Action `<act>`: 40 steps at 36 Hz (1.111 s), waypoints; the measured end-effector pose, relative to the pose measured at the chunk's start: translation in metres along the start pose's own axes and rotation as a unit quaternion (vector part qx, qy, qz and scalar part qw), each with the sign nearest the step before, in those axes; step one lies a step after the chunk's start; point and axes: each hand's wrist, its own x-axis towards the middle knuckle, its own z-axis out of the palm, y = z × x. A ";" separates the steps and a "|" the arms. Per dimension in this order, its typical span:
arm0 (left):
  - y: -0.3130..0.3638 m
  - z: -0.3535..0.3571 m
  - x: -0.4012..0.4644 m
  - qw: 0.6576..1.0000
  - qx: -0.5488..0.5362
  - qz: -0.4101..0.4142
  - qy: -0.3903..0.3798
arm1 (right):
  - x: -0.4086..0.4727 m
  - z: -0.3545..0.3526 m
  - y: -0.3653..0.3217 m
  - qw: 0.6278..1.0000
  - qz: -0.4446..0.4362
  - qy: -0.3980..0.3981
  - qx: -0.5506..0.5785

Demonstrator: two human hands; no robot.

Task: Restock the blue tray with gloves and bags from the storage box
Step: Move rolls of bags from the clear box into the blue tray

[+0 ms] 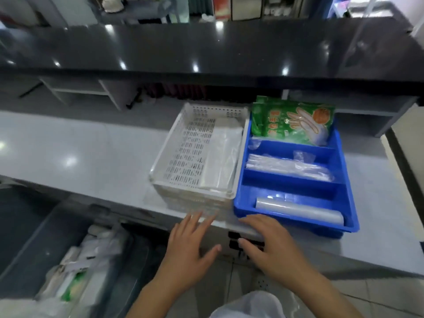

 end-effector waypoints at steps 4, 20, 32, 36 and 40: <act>-0.047 0.004 -0.046 0.997 -0.044 -0.052 -0.018 | -0.016 0.043 -0.041 0.999 -0.030 -0.005 0.012; -0.222 0.009 -0.223 0.941 -0.204 -0.269 0.029 | -0.013 0.200 -0.183 0.947 -0.104 -0.255 -0.168; -0.311 0.026 -0.268 0.837 -0.320 -0.429 0.115 | 0.057 0.304 -0.237 0.882 -0.154 -0.404 -0.186; -0.345 0.009 -0.261 0.819 -0.298 -0.477 0.113 | 0.107 0.351 -0.269 0.865 -0.191 -0.429 -0.177; -0.376 -0.009 -0.245 0.810 -0.291 -0.502 0.082 | 0.159 0.395 -0.302 0.847 -0.223 -0.446 -0.182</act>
